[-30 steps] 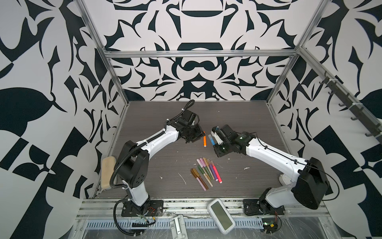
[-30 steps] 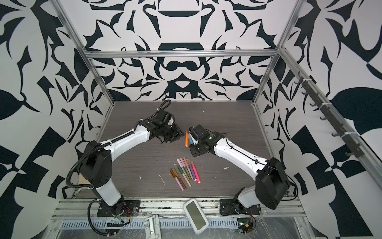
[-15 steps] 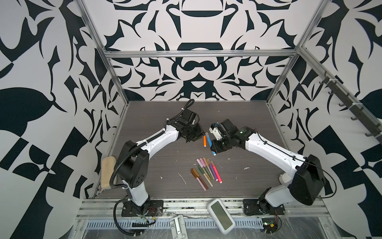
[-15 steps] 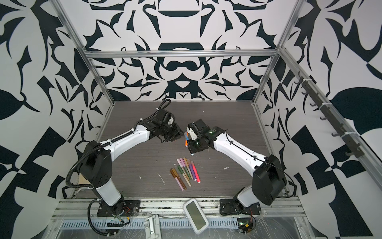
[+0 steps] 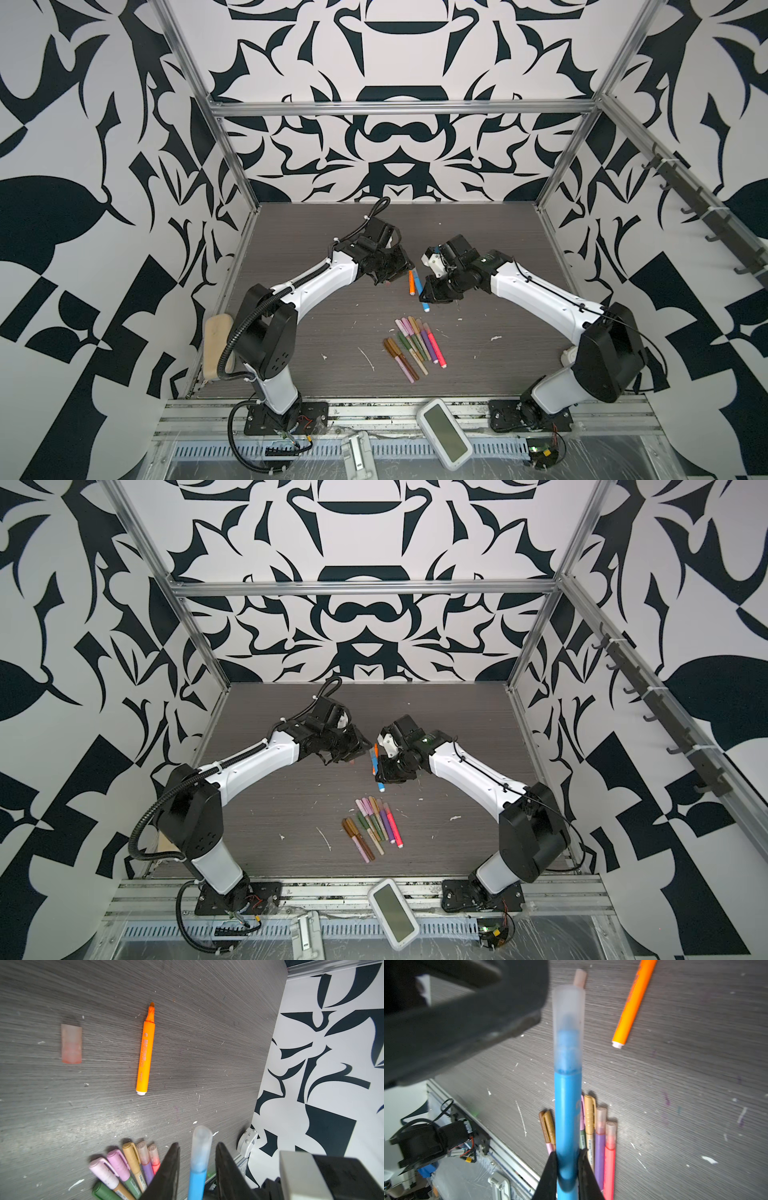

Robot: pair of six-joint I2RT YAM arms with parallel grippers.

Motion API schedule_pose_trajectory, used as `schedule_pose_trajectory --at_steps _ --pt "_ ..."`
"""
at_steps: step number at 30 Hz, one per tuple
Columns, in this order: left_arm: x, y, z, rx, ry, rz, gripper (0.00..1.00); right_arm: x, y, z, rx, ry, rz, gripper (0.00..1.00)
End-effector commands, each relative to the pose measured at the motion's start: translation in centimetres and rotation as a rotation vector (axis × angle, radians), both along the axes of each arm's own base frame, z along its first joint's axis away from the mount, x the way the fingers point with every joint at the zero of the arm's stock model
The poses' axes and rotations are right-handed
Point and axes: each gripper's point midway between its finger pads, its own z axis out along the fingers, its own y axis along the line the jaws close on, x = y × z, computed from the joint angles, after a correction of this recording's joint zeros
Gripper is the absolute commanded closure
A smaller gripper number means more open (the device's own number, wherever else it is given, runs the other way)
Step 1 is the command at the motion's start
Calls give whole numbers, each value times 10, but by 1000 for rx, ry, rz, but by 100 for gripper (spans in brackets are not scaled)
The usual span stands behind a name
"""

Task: Open the pen caps
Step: 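Lift the blue highlighter toward the left gripper while the left gripper approaches its cap, then grip the clear cap of the blue highlighter with the left gripper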

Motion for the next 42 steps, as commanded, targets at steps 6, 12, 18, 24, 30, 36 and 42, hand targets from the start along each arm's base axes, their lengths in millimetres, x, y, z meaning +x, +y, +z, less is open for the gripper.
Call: schedule_pose_trajectory --at_steps 6,12,18,24,30,36,42 --pt "-5 -6 3 -43 21 -22 69 4 16 31 109 -46 22 100" --pt "-6 -8 3 -49 29 -30 70 4 18 37 129 -63 28 100" --pt "-7 -8 0 -48 36 -33 71 4 19 40 139 -65 33 100" --pt "-9 -7 -1 -41 41 -35 72 0 19 43 151 -77 53 100" --pt "-8 -5 -2 -30 35 -32 75 -5 18 42 155 -69 63 100" --pt "-9 -4 -2 -19 38 -36 96 -7 17 39 152 -61 63 97" --pt "-12 -3 -7 -6 53 -49 100 6 14 48 210 -55 4 64"
